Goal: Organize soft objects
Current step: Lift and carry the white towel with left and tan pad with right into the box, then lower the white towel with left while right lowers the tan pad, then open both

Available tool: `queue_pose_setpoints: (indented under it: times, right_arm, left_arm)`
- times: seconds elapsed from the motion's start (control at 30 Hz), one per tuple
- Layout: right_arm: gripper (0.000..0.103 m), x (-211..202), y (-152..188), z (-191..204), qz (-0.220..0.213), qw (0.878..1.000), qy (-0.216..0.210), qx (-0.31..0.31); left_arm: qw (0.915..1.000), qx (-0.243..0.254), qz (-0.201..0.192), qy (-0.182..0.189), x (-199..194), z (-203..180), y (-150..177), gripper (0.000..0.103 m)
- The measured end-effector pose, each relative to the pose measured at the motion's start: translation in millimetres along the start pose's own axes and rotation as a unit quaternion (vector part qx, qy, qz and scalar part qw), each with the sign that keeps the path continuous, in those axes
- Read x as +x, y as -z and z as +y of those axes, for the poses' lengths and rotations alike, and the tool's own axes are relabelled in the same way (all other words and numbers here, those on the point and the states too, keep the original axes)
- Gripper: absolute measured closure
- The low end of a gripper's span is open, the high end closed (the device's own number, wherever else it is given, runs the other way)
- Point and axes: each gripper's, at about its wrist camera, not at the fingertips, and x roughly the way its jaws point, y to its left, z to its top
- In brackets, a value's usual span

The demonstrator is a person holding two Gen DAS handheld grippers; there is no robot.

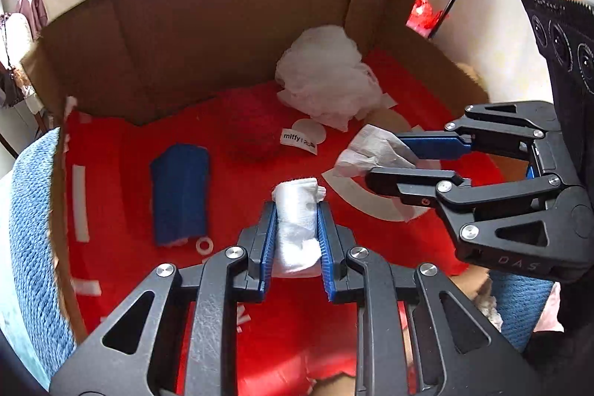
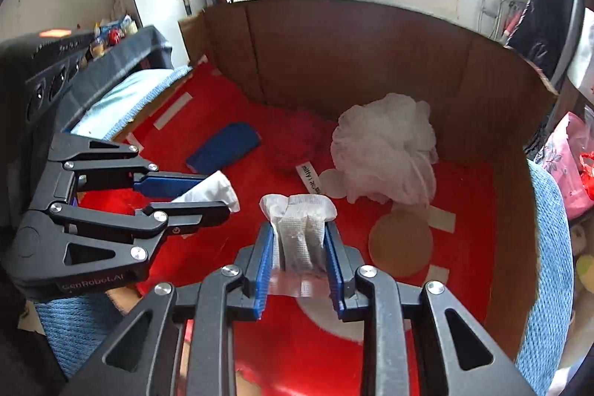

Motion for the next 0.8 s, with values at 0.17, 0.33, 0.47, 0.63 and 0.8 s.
queue_pose_setpoints:
  times: [0.17,0.33,0.47,0.63,0.8]
  right_arm:
    - [0.074,26.0,-10.4,-5.4,0.036,0.999,-0.004,-0.005]
    - [0.073,38.1,-11.1,-10.3,0.053,0.999,-0.006,-0.002]
    - [0.072,41.1,-12.6,-11.4,0.060,0.998,-0.005,-0.005]
    - [0.071,46.6,-13.6,-13.8,0.072,0.997,-0.005,-0.005]
    - [0.069,52.6,-17.2,-15.7,0.082,0.997,-0.007,-0.002]
  left_arm:
    - [0.9995,0.007,0.031,-0.006,22.7,6.7,-11.2,0.083]
    - [0.9988,0.005,0.049,-0.006,36.0,12.6,-14.4,0.083]
    - [0.9988,0.000,0.049,-0.002,39.4,16.7,-18.5,0.083]
    - [0.9987,0.000,0.052,0.000,40.1,19.4,-18.2,0.083]
    - [0.9987,0.005,0.050,-0.005,42.3,17.3,-20.4,0.083]
